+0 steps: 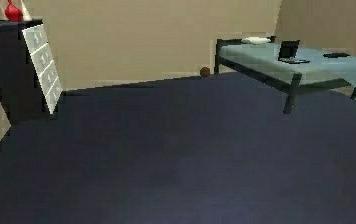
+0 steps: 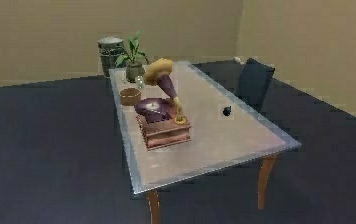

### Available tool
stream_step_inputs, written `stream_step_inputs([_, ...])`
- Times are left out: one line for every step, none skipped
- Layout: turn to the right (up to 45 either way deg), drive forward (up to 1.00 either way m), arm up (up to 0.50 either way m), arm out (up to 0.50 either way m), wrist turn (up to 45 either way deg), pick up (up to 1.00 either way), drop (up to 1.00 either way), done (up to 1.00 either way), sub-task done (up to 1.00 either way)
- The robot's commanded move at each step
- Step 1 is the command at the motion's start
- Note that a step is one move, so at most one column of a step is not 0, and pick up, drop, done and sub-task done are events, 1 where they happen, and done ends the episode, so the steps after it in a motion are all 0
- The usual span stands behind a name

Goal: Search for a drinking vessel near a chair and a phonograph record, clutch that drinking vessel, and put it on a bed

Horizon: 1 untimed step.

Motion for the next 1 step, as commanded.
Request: stream_step_inputs([0.0, 0.05, 0.0, 0.0, 0.0, 0.0, 0.0, 0.0, 0.0])
